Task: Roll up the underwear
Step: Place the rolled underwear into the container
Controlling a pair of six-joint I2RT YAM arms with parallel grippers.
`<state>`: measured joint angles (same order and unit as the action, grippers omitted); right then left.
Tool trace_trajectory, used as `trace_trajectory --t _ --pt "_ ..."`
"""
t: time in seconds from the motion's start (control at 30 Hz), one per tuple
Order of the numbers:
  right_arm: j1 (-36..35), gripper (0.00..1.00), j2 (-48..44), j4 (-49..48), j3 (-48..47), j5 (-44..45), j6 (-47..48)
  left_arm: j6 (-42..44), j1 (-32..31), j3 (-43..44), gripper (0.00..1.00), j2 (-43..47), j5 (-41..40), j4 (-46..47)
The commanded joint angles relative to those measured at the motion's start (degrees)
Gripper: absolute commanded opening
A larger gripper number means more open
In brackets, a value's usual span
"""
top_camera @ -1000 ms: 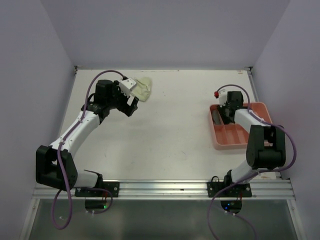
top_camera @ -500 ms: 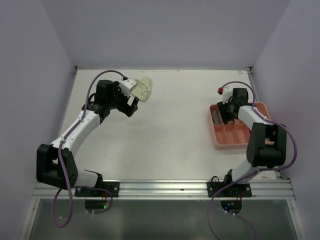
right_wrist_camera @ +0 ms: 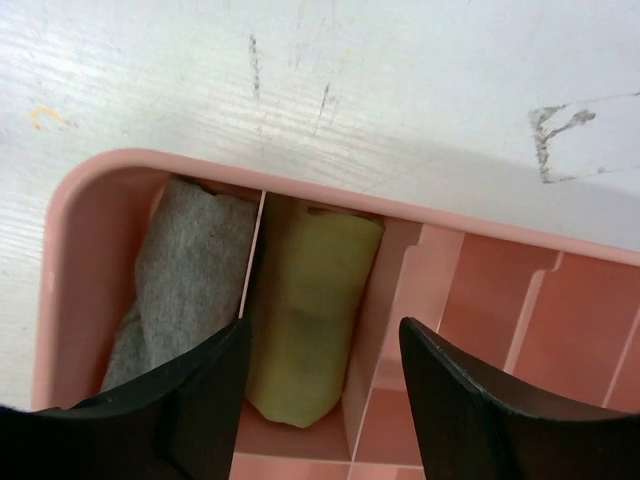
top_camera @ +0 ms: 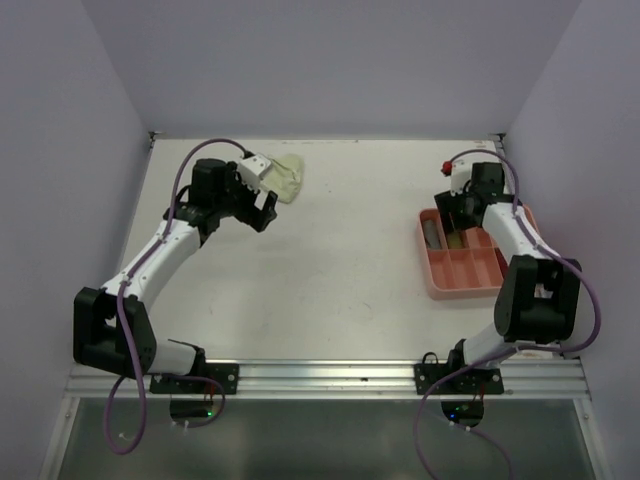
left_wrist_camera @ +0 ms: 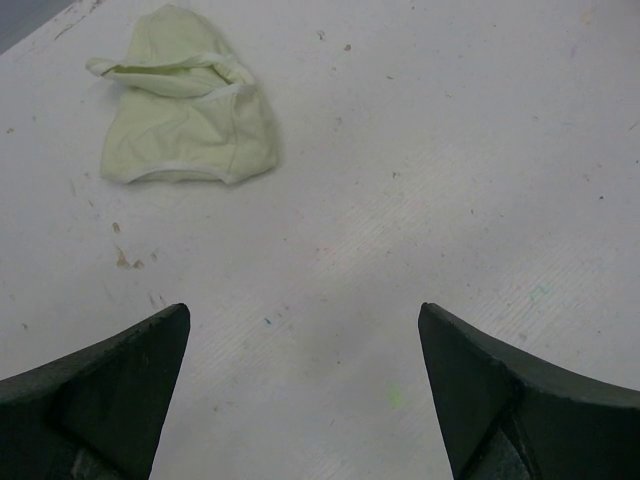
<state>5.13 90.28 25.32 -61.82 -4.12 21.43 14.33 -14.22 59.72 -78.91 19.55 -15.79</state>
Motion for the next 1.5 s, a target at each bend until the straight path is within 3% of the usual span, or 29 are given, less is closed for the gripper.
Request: trace_trajectory --t 0.0,0.07,0.13,0.27,0.37,0.5,0.6,0.7,0.77,0.87,0.97,1.03,1.1,1.2,1.3,1.33,1.4,1.47 --pt "0.06 0.69 -5.02 5.34 -8.02 -0.98 -1.83 -5.17 2.25 3.2 1.0 -0.8 2.41 4.18" --pt "-0.03 0.85 -6.42 7.36 -10.67 -1.85 -1.83 -8.16 3.93 5.13 1.0 -3.6 -0.1 4.11" --pt "-0.03 0.98 -6.87 9.64 -14.63 -2.81 -1.74 -4.77 5.08 11.27 1.0 -9.46 0.74 1.66" --pt "-0.64 0.99 -6.87 12.73 -18.94 -9.22 -2.27 -1.49 4.9 29.86 1.0 -24.33 -2.48 -6.79" --pt "-2.22 0.99 -7.05 13.26 -19.3 -10.38 -2.62 -0.44 4.55 35.54 0.95 -33.65 -6.09 -3.74" --pt "-4.33 0.99 -7.4 11.86 -16.93 -10.21 -3.15 0.97 1.75 43.25 0.8 -44.88 -9.88 0.06" --pt "-4.6 0.99 -6.52 12.12 -16.58 -11.34 -4.11 -1.4 1.21 48.81 0.7 -51.75 -8.66 1.02" --pt "-6.7 0.99 -6.17 12.3 -16.4 -11.79 -4.47 -0.97 0.77 53.38 0.54 -56.42 -6.89 -2.13" --pt "-7.58 0.99 -6.34 12.12 -16.49 -12.05 -4.55 0.95 -0.1 52.35 0.4 -56.96 -8.73 -4.42" --pt "-8.81 0.99 -6.08 11.94 -17.01 -13.45 -4.64 3.24 -0.37 45.78 0.33 -53.9 -8.4 -6.08" --pt "-10.83 0.99 -5.73 12.03 -17.28 -14.51 -4.56 10.95 -0.55 35.7 0.21 -49.25 -0.06 -11.09" --pt "-12.06 0.99 -5.47 11.86 -17.45 -15.39 -4.99 14.83 -0.64 29.25 0.07 -42.31 3.98 -13.63" --pt "-12.68 0.99 -4.68 11.68 -17.37 -17.32 -5.78 19.14 -1.07 20.99 0.0 -35.74 6.62 -16.36" --pt "-13.65 0.99 -3.19 10.72 -16.32 -20.66 -7.37 23.19 -1.25 11.75 0.01 -27.1 11.89 -23.03" --pt "-15.4 0.95 -1.35 10.54 -15.26 -24.42 -7.46 22.76 -1.16 5.41 0.24 -18.4 13.93 -23.67" --pt "-16.71 0.91 -1.07 10.28 -15.0 -25.49 -7.37 22.59 -0.99 4.79 0.37 -16.55 15.33 -24.8" --pt "-17.95 0.83 0.15 8.88 -13.86 -29.08 -7.63 21.8 -0.02 5.05 0.48 -10.75 17.7 -25.43" --pt "-20.76 0.76 1.56 8.25 -14.11 -30.41 -7.98 19.96 2.07 6.28 0.52 -6.54 20.35 -24.64"
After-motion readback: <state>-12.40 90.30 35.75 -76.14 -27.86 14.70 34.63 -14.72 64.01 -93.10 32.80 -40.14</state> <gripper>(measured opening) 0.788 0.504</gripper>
